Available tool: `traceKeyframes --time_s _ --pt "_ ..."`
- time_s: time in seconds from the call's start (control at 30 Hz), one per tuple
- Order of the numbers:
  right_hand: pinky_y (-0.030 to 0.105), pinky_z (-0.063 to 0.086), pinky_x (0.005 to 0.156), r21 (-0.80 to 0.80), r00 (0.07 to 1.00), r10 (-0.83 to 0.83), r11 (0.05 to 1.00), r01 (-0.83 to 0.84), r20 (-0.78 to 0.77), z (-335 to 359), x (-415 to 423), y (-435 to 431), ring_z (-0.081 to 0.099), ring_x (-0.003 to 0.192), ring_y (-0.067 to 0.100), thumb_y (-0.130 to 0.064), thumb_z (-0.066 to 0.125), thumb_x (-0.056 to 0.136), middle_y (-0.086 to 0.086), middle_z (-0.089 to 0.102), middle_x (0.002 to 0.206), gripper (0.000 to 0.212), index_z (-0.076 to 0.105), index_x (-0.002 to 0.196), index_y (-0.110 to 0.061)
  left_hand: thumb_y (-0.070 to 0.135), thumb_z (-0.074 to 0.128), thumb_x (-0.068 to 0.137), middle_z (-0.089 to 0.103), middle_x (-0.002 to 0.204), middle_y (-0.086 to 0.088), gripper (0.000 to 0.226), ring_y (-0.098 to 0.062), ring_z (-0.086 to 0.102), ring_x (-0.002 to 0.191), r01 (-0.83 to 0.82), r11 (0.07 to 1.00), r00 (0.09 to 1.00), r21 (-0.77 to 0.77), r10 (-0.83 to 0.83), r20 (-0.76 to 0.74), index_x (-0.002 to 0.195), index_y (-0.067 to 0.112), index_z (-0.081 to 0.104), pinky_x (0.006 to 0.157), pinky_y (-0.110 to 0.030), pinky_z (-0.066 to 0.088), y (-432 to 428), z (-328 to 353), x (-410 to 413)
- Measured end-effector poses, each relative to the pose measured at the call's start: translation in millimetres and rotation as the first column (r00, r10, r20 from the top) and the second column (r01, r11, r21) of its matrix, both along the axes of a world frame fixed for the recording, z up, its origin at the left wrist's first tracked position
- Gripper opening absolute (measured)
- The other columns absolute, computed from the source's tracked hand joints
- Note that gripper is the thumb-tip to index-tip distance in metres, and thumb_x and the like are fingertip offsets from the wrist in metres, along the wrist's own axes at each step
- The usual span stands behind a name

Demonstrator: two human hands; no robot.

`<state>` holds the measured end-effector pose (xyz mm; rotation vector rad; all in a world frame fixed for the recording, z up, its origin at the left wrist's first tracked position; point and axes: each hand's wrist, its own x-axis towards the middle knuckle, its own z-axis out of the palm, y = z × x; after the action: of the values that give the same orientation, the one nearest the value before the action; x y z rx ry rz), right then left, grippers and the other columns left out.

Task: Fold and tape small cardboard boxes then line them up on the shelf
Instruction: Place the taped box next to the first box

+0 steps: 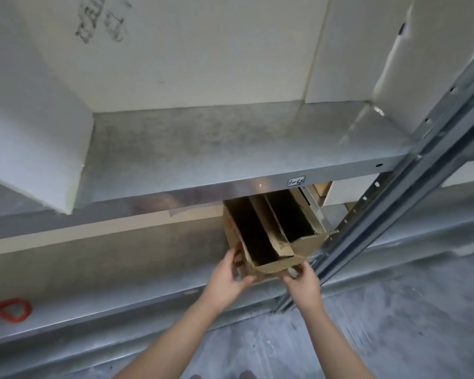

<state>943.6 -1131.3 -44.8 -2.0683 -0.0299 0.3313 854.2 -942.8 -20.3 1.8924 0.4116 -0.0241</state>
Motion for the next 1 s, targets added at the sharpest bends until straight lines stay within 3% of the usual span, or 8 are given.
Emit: traceKeyframes --time_s 0.17,0.3,0.4,0.47,0.57,0.7,0.8,1.0 --pt "0.023 0.048 0.087 0.068 0.996 -0.088 0.994 0.090 -0.031 7.6 24.3 1.4 0.065 0.100 0.010 -0.024 0.086 0.071 -0.014 0.065 0.099 0.045 0.057 0.105 -0.026 0.026 0.080 0.078 0.057 0.135 0.002 0.081 -0.011 0.055 0.124 -0.141 0.990 0.990 0.008 0.141 0.015 0.144 0.025 0.034 0.106 -0.034 0.044 -19.9 5.6 32.2" --pt "0.024 0.046 0.089 -0.002 0.999 -0.040 0.999 0.040 0.008 10.8 26.0 -5.6 0.062 0.108 0.013 -0.028 0.084 0.074 -0.013 0.064 0.107 0.044 0.055 0.106 -0.028 0.035 0.078 0.078 0.050 0.141 0.005 0.082 -0.011 0.047 0.128 -0.091 0.994 0.996 0.062 0.091 0.002 0.146 0.028 0.031 0.109 -0.031 0.038 -18.9 11.1 35.0" --pt "0.031 0.047 0.098 -0.095 0.999 0.031 0.995 -0.027 0.042 13.6 7.5 -13.9 0.054 0.122 0.015 -0.040 0.081 0.076 -0.009 0.059 0.127 0.059 0.051 0.125 -0.029 0.044 0.072 0.082 0.044 0.147 -0.002 0.080 -0.017 0.042 0.133 -0.020 0.972 0.998 0.234 0.032 -0.048 0.147 0.021 0.031 0.111 -0.032 0.034 -7.3 9.7 19.2" --pt "0.037 0.046 0.103 -0.168 0.992 0.094 0.983 -0.079 0.084 14.5 -10.1 -20.0 0.046 0.131 0.016 -0.048 0.076 0.078 -0.007 0.052 0.138 0.070 0.046 0.137 -0.030 0.048 0.063 0.088 0.035 0.153 -0.005 0.077 -0.020 0.032 0.140 0.093 0.887 0.994 0.453 -0.057 -0.091 0.150 0.018 0.029 0.115 -0.031 0.025 3.7 7.0 2.1" --pt "0.039 0.037 0.111 -0.322 0.955 0.224 0.934 -0.155 0.192 17.9 -40.1 -20.7 0.033 0.140 0.018 -0.054 0.065 0.085 -0.003 0.046 0.146 0.067 0.042 0.143 -0.030 0.053 0.047 0.094 0.022 0.160 0.001 0.069 -0.020 0.017 0.147 0.282 0.619 0.958 0.733 -0.223 -0.180 0.152 0.026 0.022 0.120 -0.034 0.009 23.2 4.6 -27.5" --pt "0.038 0.020 0.120 -0.502 0.847 0.439 0.827 -0.252 0.299 28.9 -83.9 9.5 0.020 0.147 0.017 -0.057 0.050 0.092 -0.003 0.035 0.154 0.063 0.035 0.148 -0.032 0.055 0.038 0.096 0.015 0.161 0.004 0.065 -0.018 0.006 0.149 0.334 0.369 0.925 0.867 -0.303 -0.228 0.153 0.029 0.020 0.121 -0.036 -0.002 53.6 9.6 -69.0" --pt "0.041 0.013 0.122 -0.601 0.747 0.578 0.738 -0.307 0.329 37.7 -124.8 57.9 0.011 0.149 0.018 -0.059 0.041 0.093 -0.002 0.029 0.157 0.063 0.029 0.150 -0.034 0.055 0.035 0.096 0.014 0.162 0.004 0.066 -0.018 0.005 0.149 0.296 0.299 0.941 0.907 -0.257 -0.222 0.153 0.029 0.017 0.120 -0.036 -0.003 88.9 17.6 -113.9" --pt "0.047 0.002 0.121 -0.670 0.632 0.715 0.629 -0.395 0.299 50.7 -237.6 185.2 0.007 0.151 0.020 -0.055 0.039 0.095 0.000 0.020 0.162 0.065 0.018 0.153 -0.036 0.055 0.037 0.096 0.018 0.160 0.004 0.066 -0.019 0.012 0.148 0.235 0.332 0.971 0.913 -0.110 -0.210 0.154 0.031 0.016 0.119 -0.036 0.003 187.5 33.3 -247.6"
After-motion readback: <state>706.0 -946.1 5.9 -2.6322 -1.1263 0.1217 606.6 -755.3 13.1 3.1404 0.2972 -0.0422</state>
